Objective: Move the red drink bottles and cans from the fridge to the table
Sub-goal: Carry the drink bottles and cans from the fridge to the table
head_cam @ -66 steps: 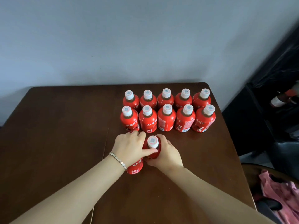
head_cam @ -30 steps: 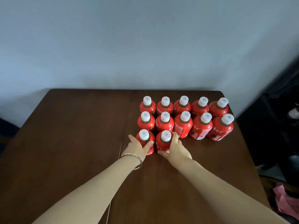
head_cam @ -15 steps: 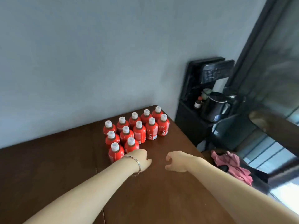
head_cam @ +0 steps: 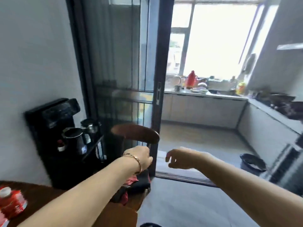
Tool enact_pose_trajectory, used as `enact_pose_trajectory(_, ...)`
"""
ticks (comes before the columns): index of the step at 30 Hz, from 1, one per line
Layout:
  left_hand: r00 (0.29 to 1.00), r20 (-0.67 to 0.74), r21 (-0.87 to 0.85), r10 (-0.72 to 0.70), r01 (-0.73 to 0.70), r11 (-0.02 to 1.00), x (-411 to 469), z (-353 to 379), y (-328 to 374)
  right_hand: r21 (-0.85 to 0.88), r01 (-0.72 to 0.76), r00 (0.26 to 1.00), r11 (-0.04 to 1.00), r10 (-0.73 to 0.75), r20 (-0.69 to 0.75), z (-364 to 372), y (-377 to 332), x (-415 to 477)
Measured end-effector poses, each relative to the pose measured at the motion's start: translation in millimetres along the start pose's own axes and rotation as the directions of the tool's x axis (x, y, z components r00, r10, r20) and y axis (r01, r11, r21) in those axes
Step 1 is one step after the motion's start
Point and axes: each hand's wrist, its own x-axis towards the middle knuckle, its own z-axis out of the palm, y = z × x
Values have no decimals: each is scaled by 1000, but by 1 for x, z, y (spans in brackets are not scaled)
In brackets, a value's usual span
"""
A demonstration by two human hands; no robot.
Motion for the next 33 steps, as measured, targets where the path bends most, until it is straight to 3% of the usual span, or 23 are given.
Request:
enact_pose_trajectory(4, 968, -59, 68, 242, -238, 969, 45, -10, 132, 145, -226, 964, 963, 242, -108, -15, 114, -64)
enact_pose_trajectory(8, 885, -85, 103, 458, -449, 887, 73, -12, 283, 236, -420, 869, 876, 463, -173, -19, 239, -147)
enact_pose_trajectory(15, 748, -38, 190, 663, -646, 739, 104, 8, 526, 291, -620, 718, 729, 676, -165, -17, 429, -283)
enact_pose_trajectory(25, 462, 15, 264, 887, -857, 442, 150, 24, 810, 358, -832, 410, 424, 904, -118, -5, 635, -416)
enact_pose_trajectory(33, 147, 16, 379, 989, -916, 130, 171, 24, 1031, 422, -903, 48, 85, 994, -97, -5, 782, -514)
